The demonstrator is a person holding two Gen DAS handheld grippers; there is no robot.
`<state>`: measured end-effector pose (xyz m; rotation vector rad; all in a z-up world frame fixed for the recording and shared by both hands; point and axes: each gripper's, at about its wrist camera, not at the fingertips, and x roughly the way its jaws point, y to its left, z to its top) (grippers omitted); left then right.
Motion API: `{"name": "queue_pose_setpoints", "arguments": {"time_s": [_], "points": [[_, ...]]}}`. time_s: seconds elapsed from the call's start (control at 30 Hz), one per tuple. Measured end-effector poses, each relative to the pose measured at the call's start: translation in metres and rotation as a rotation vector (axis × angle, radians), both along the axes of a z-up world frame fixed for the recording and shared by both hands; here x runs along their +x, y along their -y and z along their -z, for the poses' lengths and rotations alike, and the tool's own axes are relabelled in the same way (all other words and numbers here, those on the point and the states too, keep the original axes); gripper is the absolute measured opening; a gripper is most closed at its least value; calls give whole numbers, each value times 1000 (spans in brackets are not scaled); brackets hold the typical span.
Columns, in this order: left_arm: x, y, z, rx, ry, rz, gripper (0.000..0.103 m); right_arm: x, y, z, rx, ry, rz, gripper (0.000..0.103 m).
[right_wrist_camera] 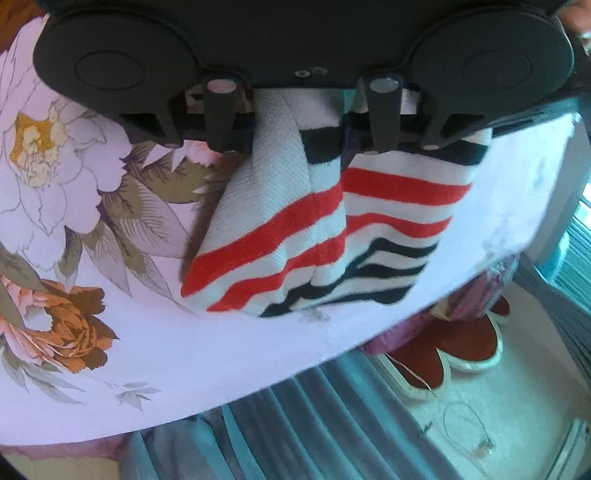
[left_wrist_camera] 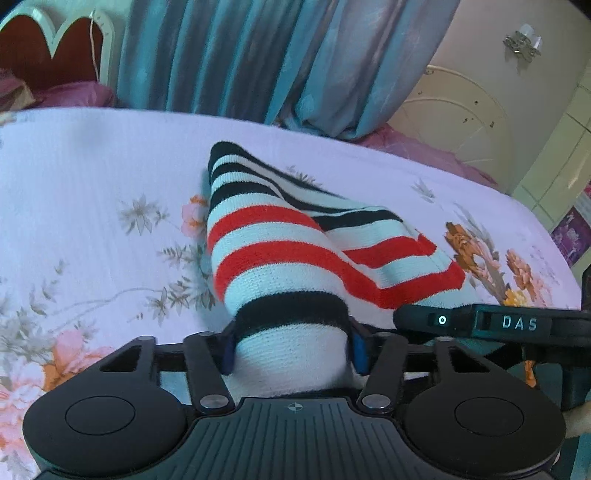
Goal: Fold small clothes
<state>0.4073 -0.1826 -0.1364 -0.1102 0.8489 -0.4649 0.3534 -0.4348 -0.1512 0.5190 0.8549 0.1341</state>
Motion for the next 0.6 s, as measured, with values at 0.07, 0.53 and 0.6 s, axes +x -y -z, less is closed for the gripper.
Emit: {"name": "queue_pose_setpoints", "arguments": {"time_s": [0.07, 0.53, 0.6], "points": [[-3, -3, -7, -4, 14, 1, 46, -4, -1, -5, 18, 23, 4, 36], [-18, -117, -60, 14, 102, -89, 46, 5, -91, -52, 63, 129, -105, 35], [-18, -149, -63, 13, 112, -103, 46, 10, -120, -55, 62, 134, -122, 35]]}}
